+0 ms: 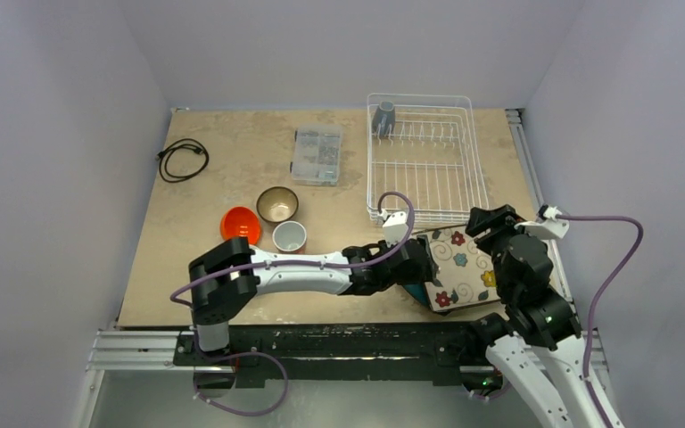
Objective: Load the mixed dishes into the dish rack
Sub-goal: Pick up the plate at the center of the board.
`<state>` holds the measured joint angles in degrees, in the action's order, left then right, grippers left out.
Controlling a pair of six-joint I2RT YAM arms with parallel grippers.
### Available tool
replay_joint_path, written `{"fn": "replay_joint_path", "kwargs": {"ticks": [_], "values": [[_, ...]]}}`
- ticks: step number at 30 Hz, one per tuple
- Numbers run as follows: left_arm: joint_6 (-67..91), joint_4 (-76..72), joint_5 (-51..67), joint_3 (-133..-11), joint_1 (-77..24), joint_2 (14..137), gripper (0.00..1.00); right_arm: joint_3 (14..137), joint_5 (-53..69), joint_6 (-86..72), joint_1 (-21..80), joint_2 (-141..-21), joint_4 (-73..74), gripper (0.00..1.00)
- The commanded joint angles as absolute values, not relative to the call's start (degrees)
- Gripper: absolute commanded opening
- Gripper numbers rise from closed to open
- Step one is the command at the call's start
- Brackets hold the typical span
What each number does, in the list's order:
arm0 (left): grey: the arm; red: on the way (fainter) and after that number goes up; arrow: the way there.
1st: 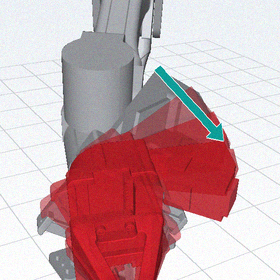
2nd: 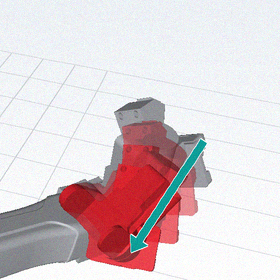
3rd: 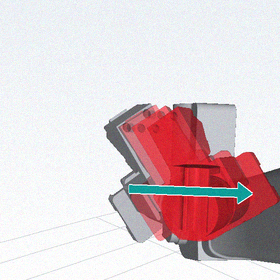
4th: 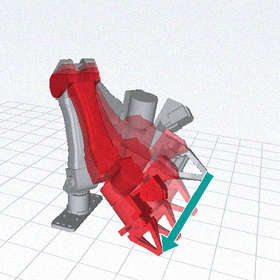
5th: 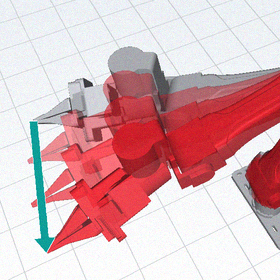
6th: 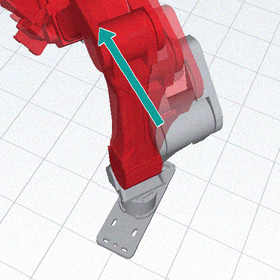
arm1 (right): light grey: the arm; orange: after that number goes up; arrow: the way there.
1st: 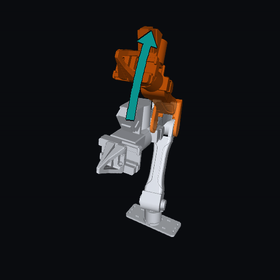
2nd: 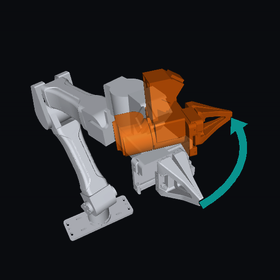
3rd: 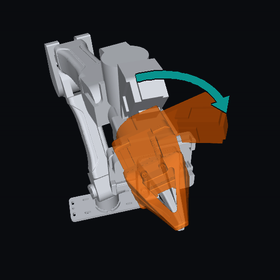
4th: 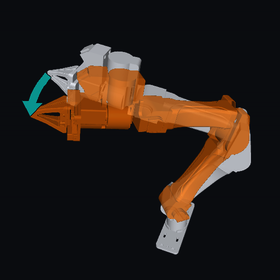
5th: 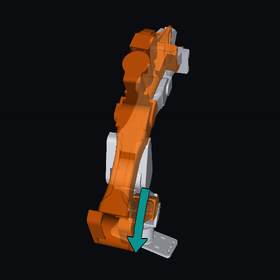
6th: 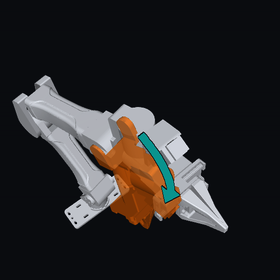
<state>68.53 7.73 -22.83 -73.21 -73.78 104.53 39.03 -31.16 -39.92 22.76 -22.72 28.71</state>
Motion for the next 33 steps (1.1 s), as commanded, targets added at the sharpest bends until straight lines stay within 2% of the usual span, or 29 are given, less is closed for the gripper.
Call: {"fn": "replay_joint_path", "kwargs": {"ticks": [1, 10, 18, 22, 33], "values": [[74.5, 6.1, -25.1, -76.3, -74.2, 106.7, 0.62, 41.5, -34.1, -39.5, 22.6, -20.7, 28.9, 0.55], [81.5, 7.4, -26.2, -75.5, -74.2, 108.9, 0.52, 42.0, -34.1, -38.9, 22.6, -20.2, 29.7, 0.55], [84.5, -1.4, -24.5, -72.1, -74.1, 110.9, 0.46, 42.2, -33.0, -39.1, 22.6, -20.1, 29.7, 0.55], [85.4, -1.0, -25.4, -71.5, -74.2, 110.9, 0.42, 42.2, -32.9, -39.1, 22.6, -20.0, 30.0, 0.55], [80.5, 10.7, -34.1, -71.7, -75.0, 105.8, 0.48, 41.6, -31.9, -38.7, 22.5, -20.9, 29.2, 0.55]]}}
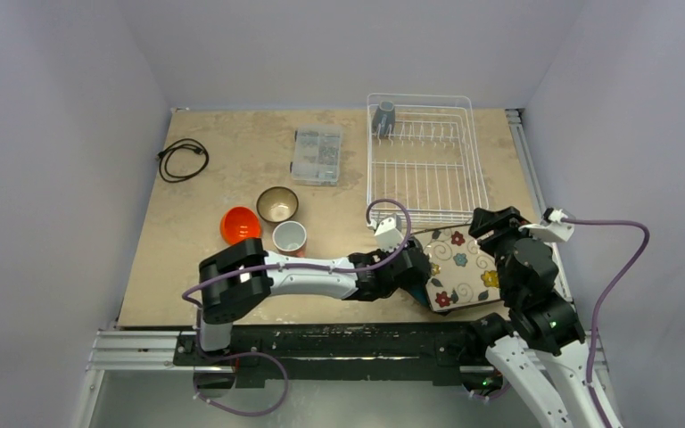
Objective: Load the mixed dishes into the dish rack
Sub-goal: Pick up the plate at the center of the board.
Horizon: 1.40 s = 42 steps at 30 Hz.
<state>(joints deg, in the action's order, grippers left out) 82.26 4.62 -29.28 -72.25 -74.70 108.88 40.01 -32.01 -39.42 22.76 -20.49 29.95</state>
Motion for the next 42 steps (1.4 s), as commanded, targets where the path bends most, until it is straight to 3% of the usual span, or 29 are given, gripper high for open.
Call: {"fn": "replay_joint_path", "kwargs": {"ticks": [1, 9, 19, 23, 26, 31, 42], "values": [[80.9, 10.9, -34.1, -71.7, -75.0, 105.9, 0.48, 41.5, -31.7, -38.9, 22.6, -21.1, 29.0, 0.55], [84.4, 6.3, -27.6, -72.4, -74.6, 110.0, 0.50, 41.9, -30.9, -38.9, 22.6, -21.7, 29.0, 0.55], [86.9, 5.9, -27.7, -74.9, -74.5, 113.9, 0.44, 42.3, -31.4, -38.8, 22.5, -20.8, 29.6, 0.55], [87.6, 5.1, -28.6, -73.8, -74.3, 114.4, 0.34, 42.5, -31.4, -38.9, 22.6, -20.8, 29.7, 0.56], [85.8, 6.6, -30.4, -73.6, -74.2, 113.2, 0.18, 42.5, -31.5, -38.9, 22.6, -20.5, 29.8, 0.56], [83.3, 9.6, -33.2, -72.7, -74.2, 109.4, 0.00, 41.9, -31.4, -39.0, 22.6, -20.3, 29.5, 0.56], [90.3, 25.5, -33.1, -70.1, -74.6, 100.1, 0.00, 41.1, -31.1, -39.2, 22.5, -20.4, 29.3, 0.56]]}}
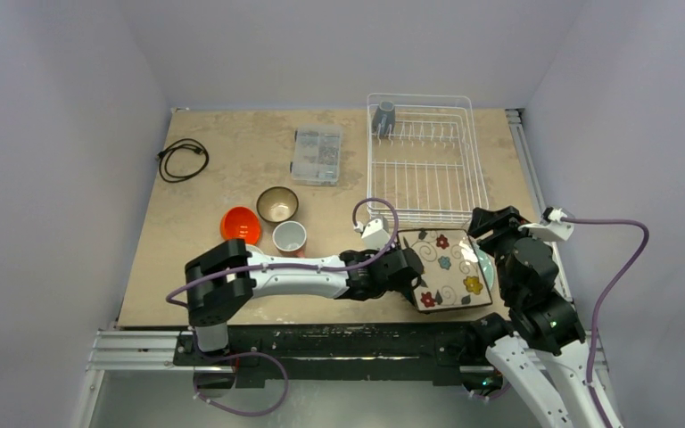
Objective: Load the mixed dishes into the dish rack
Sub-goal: Pick up the plate at the center of the board.
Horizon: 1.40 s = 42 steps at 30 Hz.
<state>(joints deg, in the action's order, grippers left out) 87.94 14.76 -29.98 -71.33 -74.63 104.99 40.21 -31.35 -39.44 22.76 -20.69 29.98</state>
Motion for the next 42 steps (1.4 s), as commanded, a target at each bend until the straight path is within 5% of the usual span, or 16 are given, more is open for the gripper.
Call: {"fn": "replay_joint_path", "kwargs": {"ticks": [1, 10, 20, 24, 30, 37, 42], "values": [[91.2, 25.9, -32.6, -69.7, -74.6, 100.0, 0.00, 41.0, -31.1, -39.3, 22.6, -20.4, 29.2, 0.56], [91.2, 18.9, -29.6, -68.7, -74.0, 102.6, 0.00, 40.6, -30.3, -39.8, 22.6, -20.9, 29.3, 0.56], [91.7, 14.4, -28.5, -67.4, -72.4, 104.7, 0.28, 40.5, -30.3, -39.9, 22.6, -20.9, 29.1, 0.56], [92.0, 10.9, -26.4, -66.7, -71.5, 106.4, 0.31, 40.3, -30.3, -39.8, 22.5, -20.9, 29.1, 0.56], [91.0, 4.8, -24.3, -65.7, -71.1, 108.4, 0.26, 40.4, -30.7, -39.6, 22.6, -21.0, 28.9, 0.56], [83.6, 0.9, -23.0, -65.5, -70.5, 107.9, 0.00, 40.3, -30.2, -39.6, 22.6, -21.4, 28.8, 0.55], [79.0, -3.7, -22.2, -63.4, -70.4, 102.3, 0.00, 40.9, -30.3, -38.6, 22.6, -21.0, 29.4, 0.54]]}}
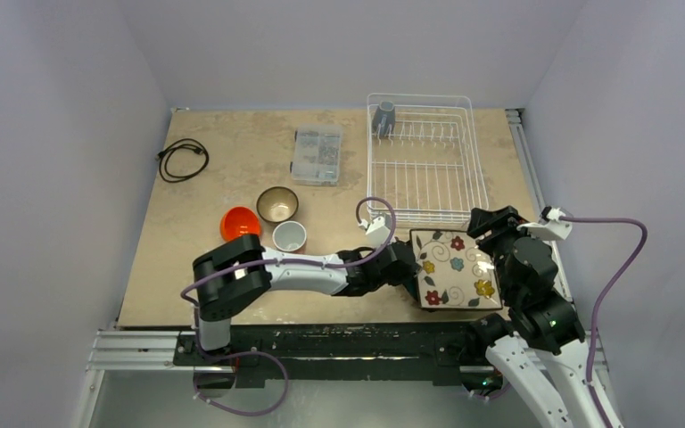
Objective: Load the mixed dishes into the dish rack
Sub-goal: Pick up the plate at the center of the board.
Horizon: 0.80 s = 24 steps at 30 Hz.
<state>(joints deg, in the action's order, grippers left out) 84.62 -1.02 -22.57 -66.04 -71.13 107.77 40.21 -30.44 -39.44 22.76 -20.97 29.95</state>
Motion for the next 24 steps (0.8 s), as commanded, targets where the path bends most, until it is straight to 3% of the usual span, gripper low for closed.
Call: {"fn": "replay_joint_path", "kwargs": {"ticks": [1, 14, 24], "values": [[79.1, -5.2, -22.0, -62.5, -70.3, 101.0, 0.00, 41.2, -30.3, -38.4, 22.6, -21.0, 29.4, 0.54], [77.9, -9.7, -18.4, -53.7, -69.0, 84.4, 0.00, 42.8, -27.1, -34.0, 22.5, -23.4, 28.4, 0.51], [79.7, -25.1, -7.5, -50.9, -65.2, 87.2, 0.00, 43.2, -24.3, -33.0, 22.6, -24.7, 27.7, 0.50]]}}
